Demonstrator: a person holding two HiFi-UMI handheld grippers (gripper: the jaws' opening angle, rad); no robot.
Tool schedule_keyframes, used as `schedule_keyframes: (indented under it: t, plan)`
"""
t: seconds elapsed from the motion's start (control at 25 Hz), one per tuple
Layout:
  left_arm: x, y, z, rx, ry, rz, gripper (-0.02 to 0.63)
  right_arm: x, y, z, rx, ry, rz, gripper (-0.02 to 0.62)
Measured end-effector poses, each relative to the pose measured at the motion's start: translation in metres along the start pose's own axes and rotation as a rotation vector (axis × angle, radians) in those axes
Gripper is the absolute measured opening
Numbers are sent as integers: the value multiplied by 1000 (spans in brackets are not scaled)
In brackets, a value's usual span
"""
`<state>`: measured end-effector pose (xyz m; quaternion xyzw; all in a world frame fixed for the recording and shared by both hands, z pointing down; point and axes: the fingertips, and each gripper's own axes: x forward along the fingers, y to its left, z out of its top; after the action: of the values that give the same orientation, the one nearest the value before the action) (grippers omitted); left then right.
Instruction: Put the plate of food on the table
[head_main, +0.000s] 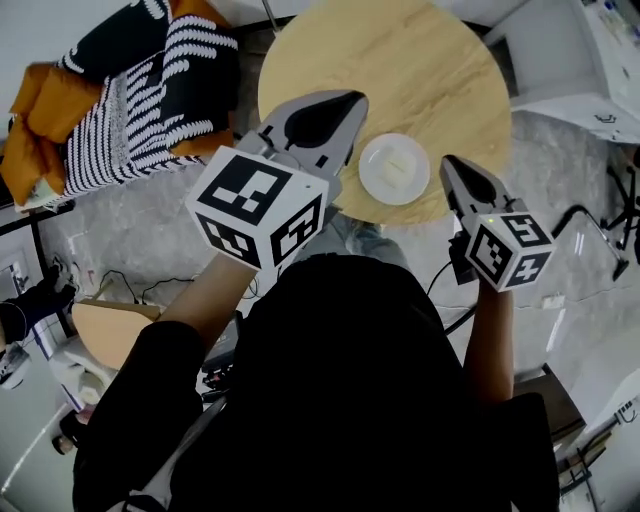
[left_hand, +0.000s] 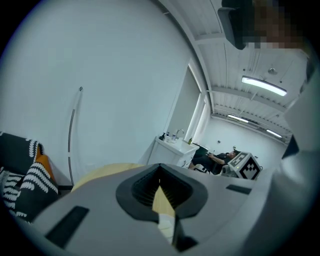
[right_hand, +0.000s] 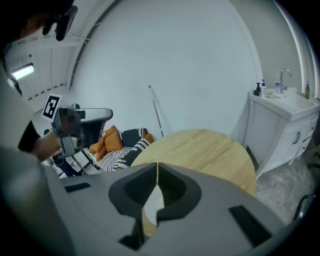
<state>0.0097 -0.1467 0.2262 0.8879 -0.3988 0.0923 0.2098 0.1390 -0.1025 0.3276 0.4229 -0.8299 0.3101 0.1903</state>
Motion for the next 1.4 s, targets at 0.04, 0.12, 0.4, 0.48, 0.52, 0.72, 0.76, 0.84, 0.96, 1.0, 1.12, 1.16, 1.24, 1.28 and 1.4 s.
schedule_keyframes:
  t: [0.04, 0.12, 0.4, 0.48, 0.52, 0.72, 0.76, 0.84, 0.96, 1.0, 1.12, 1.16, 1.24, 1.28, 1.4]
  plan:
    - [-3, -2, 2, 0, -8, 0, 6, -2, 4, 4, -3, -10, -2, 10]
    - [-10, -4, 6, -5, -25, -1, 6, -7, 13, 14, -8, -43, -2, 9]
    - [-28, -3, 22, 8, -88, -4, 6, -23, 32, 53, -31, -211, -35, 9]
    - [-34, -3, 25, 8, -104, -5, 6, -29, 34, 60, -18, -252, -49, 9]
    - [-36, -3, 27, 9, -110, -4, 6, -32, 33, 62, -13, -269, -59, 9]
    - [-40, -5, 34, 30, -134, -5, 6, -46, 23, 71, -13, -328, -106, 9]
    - [-40, -5, 35, 33, -136, -4, 6, -47, 21, 71, -8, -333, -108, 9]
    - [-38, -5, 37, 39, -139, -2, 6, -48, 18, 73, -1, -339, -111, 9]
    - [-35, -6, 39, 42, -142, -2, 5, -50, 15, 74, 1, -341, -115, 9]
    - [-35, -6, 40, 44, -143, -4, 6, -51, 14, 75, 0, -342, -115, 9]
    - [-35, -5, 43, 51, -141, -5, 6, -50, 16, 79, -5, -348, -108, 9]
    - [-35, -4, 44, 52, -142, -4, 6, -48, 16, 80, -7, -349, -105, 9]
    - [-35, -2, 46, 51, -145, -1, 6, -46, 18, 82, -12, -348, -100, 9]
    - [-35, -1, 46, 51, -146, -1, 6, -45, 18, 83, -15, -349, -97, 9]
    - [-35, 3, 48, 52, -148, 1, 6, -41, 21, 87, -22, -350, -87, 9]
